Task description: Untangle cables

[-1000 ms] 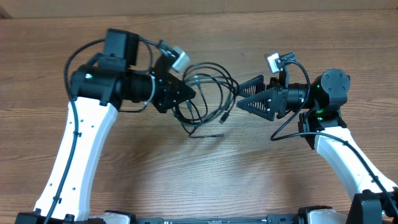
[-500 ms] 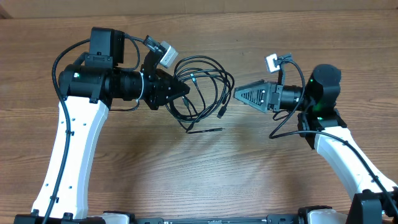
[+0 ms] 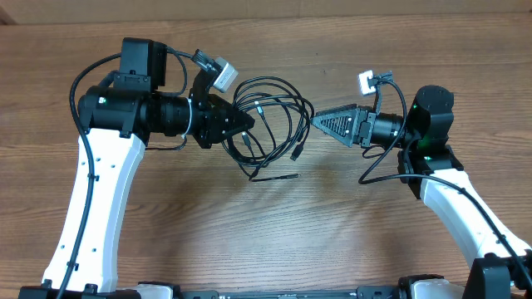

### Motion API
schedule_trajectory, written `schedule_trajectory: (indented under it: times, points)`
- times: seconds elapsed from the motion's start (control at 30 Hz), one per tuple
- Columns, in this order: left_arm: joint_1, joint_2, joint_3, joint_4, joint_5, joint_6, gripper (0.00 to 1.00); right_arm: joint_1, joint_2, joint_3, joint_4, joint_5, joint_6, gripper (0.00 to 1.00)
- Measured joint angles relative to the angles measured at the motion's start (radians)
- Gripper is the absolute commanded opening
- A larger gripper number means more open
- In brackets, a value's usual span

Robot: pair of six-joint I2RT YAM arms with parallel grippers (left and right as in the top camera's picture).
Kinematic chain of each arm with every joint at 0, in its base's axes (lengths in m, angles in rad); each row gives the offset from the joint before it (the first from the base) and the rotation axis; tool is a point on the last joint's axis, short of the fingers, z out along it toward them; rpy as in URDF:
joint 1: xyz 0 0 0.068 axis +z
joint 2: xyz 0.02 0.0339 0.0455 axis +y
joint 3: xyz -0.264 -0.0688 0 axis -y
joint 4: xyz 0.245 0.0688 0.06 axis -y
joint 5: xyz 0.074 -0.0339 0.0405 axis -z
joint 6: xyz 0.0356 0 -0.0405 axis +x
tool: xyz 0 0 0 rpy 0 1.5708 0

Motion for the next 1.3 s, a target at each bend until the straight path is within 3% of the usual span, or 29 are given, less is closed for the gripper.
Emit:
schedule_trajectory:
  times: [0.9, 1.3]
  points:
    - [-0.053, 0.0, 0.0, 0.053, -0.023, -0.001, 0.04, 0.015, 0.0, 0.0, 0.0, 0.014, -0.009, 0.64]
    - [-0.053, 0.0, 0.0, 0.079, -0.003, -0.005, 0.04, 0.015, 0.0, 0.0, -0.068, 0.122, -0.008, 0.71]
